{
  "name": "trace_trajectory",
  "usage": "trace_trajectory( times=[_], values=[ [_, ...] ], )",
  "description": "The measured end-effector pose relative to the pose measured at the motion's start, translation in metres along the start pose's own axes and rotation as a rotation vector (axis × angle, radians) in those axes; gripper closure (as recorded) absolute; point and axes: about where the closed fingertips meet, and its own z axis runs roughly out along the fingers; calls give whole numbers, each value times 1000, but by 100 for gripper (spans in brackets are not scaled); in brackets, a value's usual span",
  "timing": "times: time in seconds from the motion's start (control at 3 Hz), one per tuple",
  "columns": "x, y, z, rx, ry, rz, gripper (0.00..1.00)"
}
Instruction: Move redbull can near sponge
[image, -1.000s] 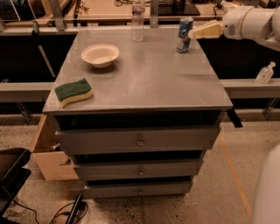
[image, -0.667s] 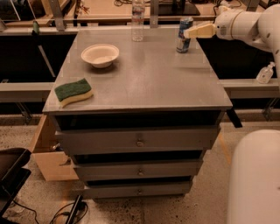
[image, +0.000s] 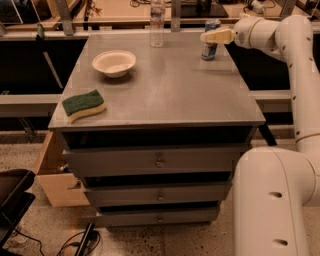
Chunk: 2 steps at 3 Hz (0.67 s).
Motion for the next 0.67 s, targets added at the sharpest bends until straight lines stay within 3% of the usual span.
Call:
trace_trajectory(
  times=[0.33, 0.67],
  values=[
    [14, 7, 26, -19, -41, 104, 3],
    [20, 13, 38, -37, -67, 166, 6]
  ],
)
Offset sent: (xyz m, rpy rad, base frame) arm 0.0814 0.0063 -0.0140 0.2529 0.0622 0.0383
